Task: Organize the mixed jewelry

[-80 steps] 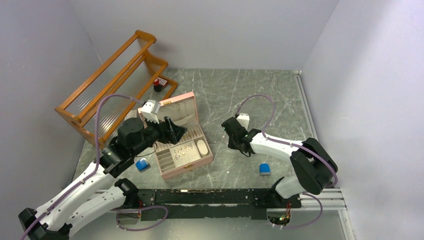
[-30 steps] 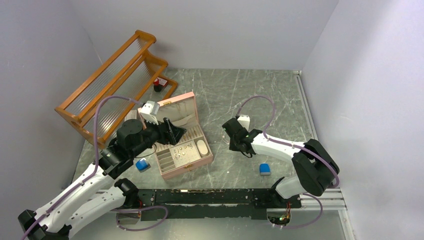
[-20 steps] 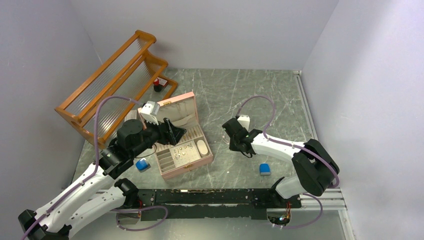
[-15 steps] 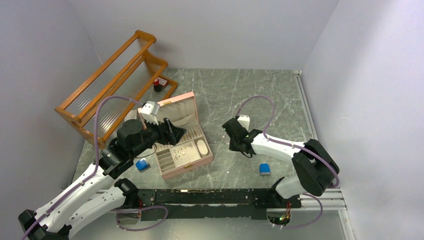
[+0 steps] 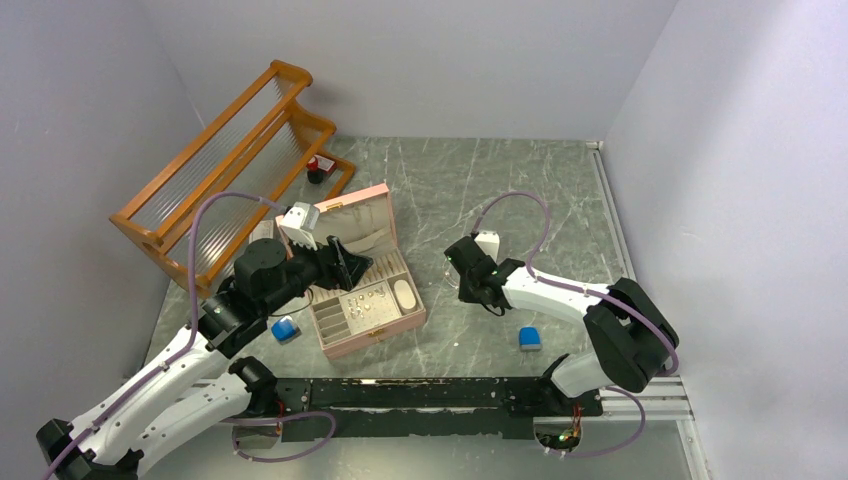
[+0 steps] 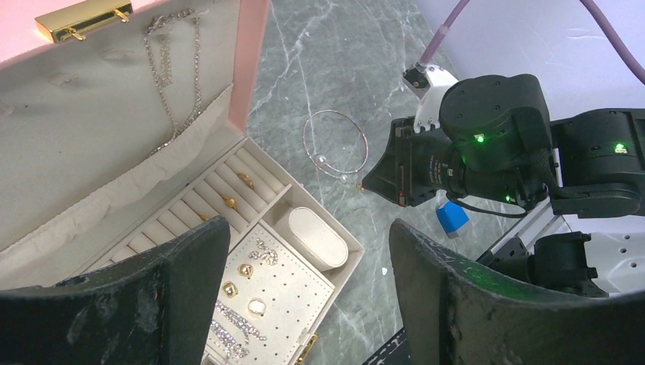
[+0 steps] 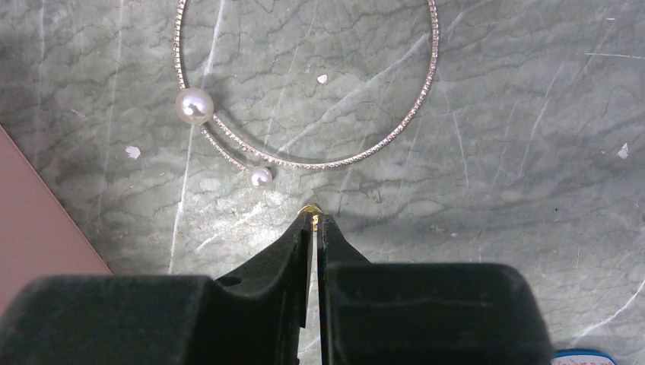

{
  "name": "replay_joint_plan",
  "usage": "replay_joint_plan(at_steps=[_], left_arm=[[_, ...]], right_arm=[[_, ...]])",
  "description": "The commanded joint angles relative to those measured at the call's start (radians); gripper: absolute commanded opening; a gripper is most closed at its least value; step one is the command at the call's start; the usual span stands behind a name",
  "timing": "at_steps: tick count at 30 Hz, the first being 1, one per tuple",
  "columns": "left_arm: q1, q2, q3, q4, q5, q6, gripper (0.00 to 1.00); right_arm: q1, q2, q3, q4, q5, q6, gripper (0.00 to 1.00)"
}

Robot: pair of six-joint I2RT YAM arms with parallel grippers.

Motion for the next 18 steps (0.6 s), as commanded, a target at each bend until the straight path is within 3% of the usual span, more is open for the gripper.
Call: replay_joint_plan(at_steps=[1, 4, 9, 18], left_arm=[[0.006, -0.005, -0.007, 0.022, 0.005, 0.010, 0.81], [0.006, -0.006, -0.007, 0.021, 0.005, 0.009, 0.81], [0.006, -0.006, -0.007, 0.022, 0.005, 0.007, 0.81], [0.006, -0.001, -0.007, 0.021, 0.009, -0.029, 0.84]], right_arm=[[-0.004, -0.003, -0.010, -0.001, 0.002, 0.007, 0.11], [-0.004, -0.003, -0.010, -0.004, -0.003, 0.009, 0.10], [-0.003, -0.020, -0.014, -0.009, 0.003, 0.012, 0.01], [-0.004, -0.108, -0.042, 0.062, -0.035, 0.010, 0.00]])
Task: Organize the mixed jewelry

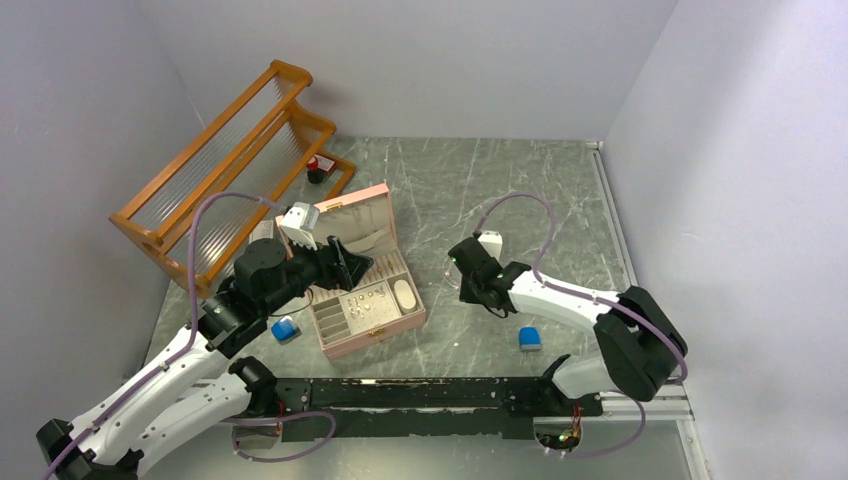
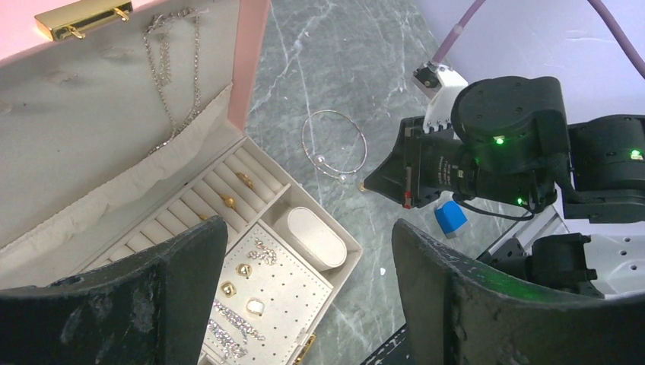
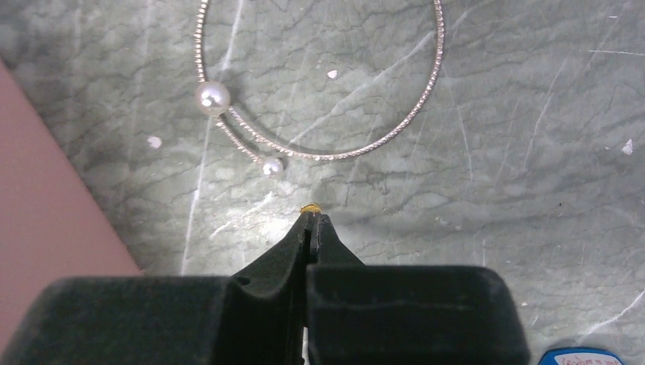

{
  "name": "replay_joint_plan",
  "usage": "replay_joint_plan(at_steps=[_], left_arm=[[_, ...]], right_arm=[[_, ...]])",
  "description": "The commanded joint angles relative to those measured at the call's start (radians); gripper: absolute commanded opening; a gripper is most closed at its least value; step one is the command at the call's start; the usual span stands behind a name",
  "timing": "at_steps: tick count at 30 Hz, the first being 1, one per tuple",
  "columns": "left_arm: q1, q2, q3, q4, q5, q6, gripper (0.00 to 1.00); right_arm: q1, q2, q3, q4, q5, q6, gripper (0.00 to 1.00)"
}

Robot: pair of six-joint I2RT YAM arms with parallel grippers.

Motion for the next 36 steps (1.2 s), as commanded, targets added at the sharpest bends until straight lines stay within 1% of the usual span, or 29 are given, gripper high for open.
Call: replay_joint_plan(at_steps=[1, 5, 7, 11, 17, 22, 24, 26, 30, 36], left_arm=[[0.005, 0.002, -0.007, 0.022, 0.018, -0.033, 0.86], [0.005, 0.014, -0.008, 0.045, 0.068, -0.065, 0.94], [0.006, 0.019, -0.010, 0.057, 0.092, -0.085, 0.95], [0.004, 0.026, -0.025, 0.107, 0.156, -0.133, 0.95], [0.005, 0.061, -0.046, 0.220, 0.260, -0.253, 0.92], [0.006, 0.093, -0.106, 0.472, 0.390, -0.478, 0.91], [0.004, 0.111, -0.123, 0.554, 0.430, -0.539, 0.90], [0.005, 0.136, -0.130, 0.602, 0.453, -0.580, 0.89], [0.005, 0.173, -0.147, 0.667, 0.478, -0.634, 0.85], [0.005, 0.211, -0.156, 0.740, 0.501, -0.672, 0.68]], right_arm=[[-0.005, -0.100, -0.028, 0.076, -0.043, 0.007, 0.00], [-0.007, -0.212, -0.046, 0.143, -0.107, 0.023, 0.00], [-0.010, -0.270, -0.056, 0.172, -0.142, 0.042, 0.00], [-0.014, -0.380, -0.087, 0.262, -0.243, 0.097, 0.00], [-0.015, -0.470, -0.131, 0.454, -0.425, 0.188, 0.00], [-0.015, -0.511, -0.180, 0.657, -0.563, 0.286, 0.00], [-0.015, -0.516, -0.195, 0.724, -0.614, 0.335, 0.00], [-0.016, -0.511, -0.214, 0.797, -0.653, 0.377, 0.00], [-0.015, -0.500, -0.239, 0.902, -0.685, 0.415, 0.00], [-0.016, -0.484, -0.247, 0.982, -0.723, 0.450, 0.00]])
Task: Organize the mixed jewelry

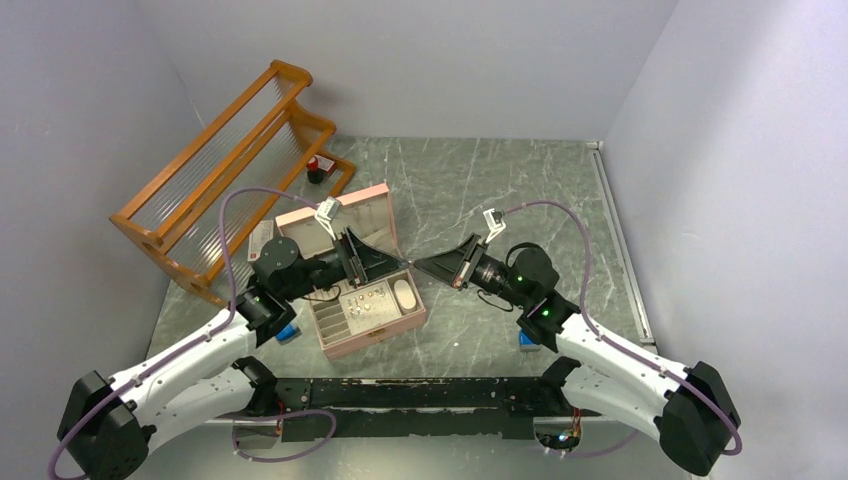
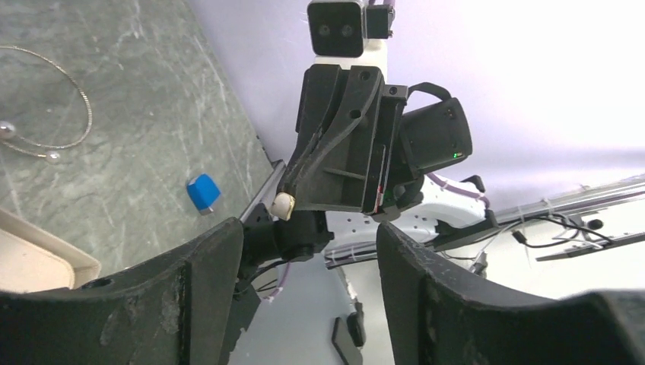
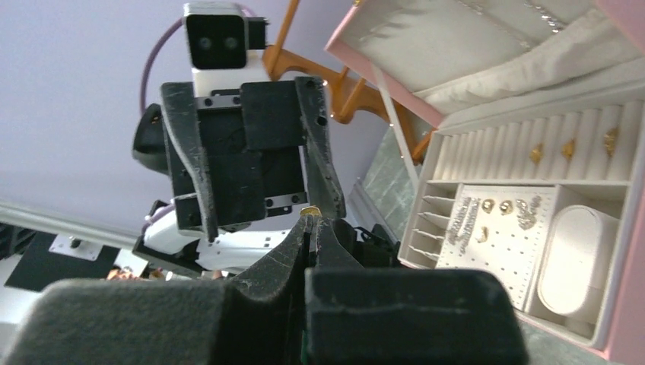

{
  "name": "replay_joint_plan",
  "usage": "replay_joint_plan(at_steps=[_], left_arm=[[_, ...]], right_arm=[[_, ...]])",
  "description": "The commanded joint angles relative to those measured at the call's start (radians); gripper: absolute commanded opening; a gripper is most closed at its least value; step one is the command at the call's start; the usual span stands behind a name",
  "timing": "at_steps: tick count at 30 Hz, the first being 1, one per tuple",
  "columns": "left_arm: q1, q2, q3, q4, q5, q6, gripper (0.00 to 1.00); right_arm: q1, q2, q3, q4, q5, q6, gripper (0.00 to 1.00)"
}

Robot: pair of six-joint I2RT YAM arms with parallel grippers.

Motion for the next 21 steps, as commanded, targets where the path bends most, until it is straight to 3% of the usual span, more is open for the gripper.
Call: replay_joint_plan(at_steps=[1, 8, 21], left_arm=[[0.004, 0.021, -0.013, 0.138, 0.059, -0.061, 0.68], [0.004, 0.059, -0.031, 0.238, 0.080, -0.102, 0.56], [0.004, 0.093, -0.017, 0.279, 0.114, -0.108, 0.29]], right_arm=[[-0.006, 0.009, -0.009, 0.129, -0.061, 0.048, 0.00], [-0.005, 0.020, 0.004, 0.144, -0.085, 0.046, 0.00], [-0.005, 0.027, 0.010, 0.158, -0.102, 0.053, 0.00]])
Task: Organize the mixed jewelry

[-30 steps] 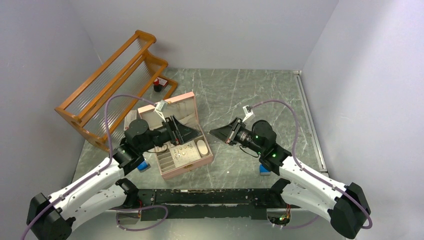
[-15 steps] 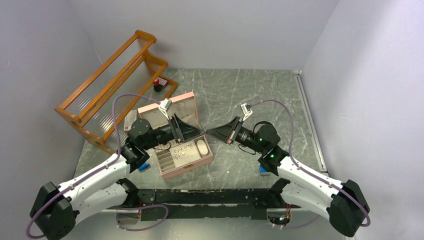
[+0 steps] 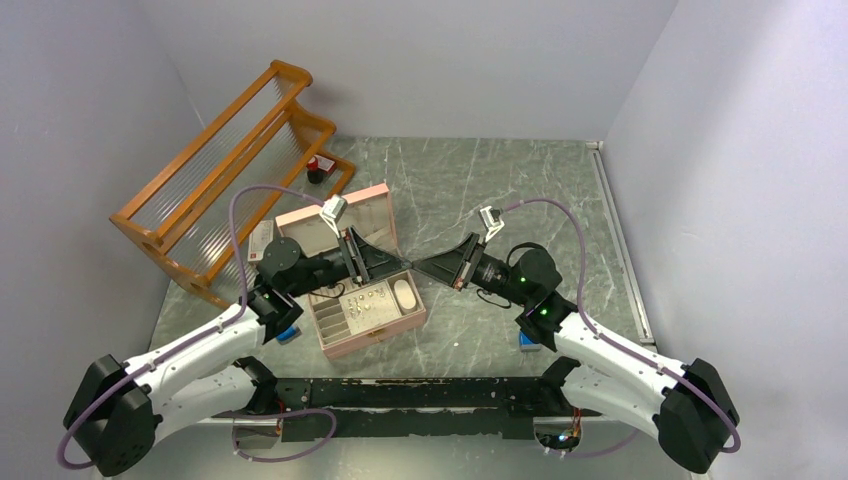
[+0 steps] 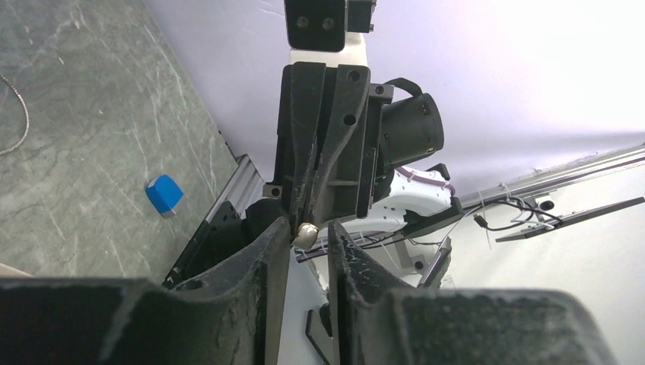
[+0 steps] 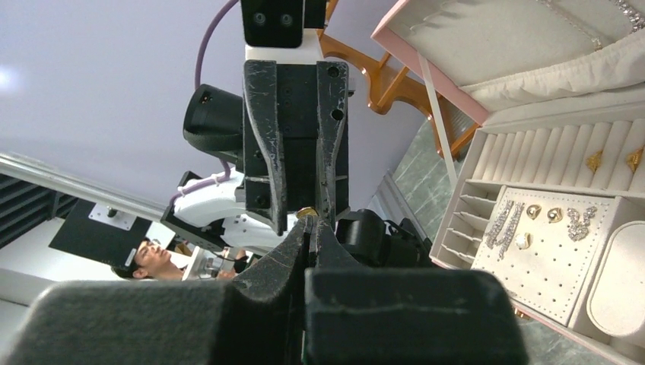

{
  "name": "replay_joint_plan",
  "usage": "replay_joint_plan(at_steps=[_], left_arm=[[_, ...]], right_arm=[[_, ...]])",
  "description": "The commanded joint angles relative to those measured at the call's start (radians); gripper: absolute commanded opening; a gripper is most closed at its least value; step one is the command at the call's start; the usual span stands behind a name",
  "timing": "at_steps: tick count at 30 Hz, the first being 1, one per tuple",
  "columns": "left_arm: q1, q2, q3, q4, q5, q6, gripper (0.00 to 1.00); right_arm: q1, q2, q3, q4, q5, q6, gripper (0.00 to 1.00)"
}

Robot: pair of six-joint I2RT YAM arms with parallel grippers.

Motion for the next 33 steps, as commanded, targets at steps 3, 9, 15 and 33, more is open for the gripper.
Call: replay_joint_plan(at_steps=[3, 9, 15, 33], left_arm=[[0.004, 0.019, 0.009, 0.079, 0.048, -0.008, 0.27], [0.004, 0.005, 0.021, 0.047, 0.033, 0.019, 0.14], [0.003, -0.049, 0.078, -0.158, -0.032, 0.158, 0.10], [0.004, 0.022, 0.522, -1.333, -0.365, 0.869, 0.10]], right_arm=[[-0.007, 0.004, 0.011, 0.037, -0.016, 0.000, 0.00], [-0.006, -0.001, 0.010, 0.024, -0.006, -0.002, 0.00], [-0.006, -0.026, 0.011, -0.022, 0.023, -0.014, 0.08], [-0.005, -0.118, -0.112, -0.348, 0.270, -0.132, 0.42]])
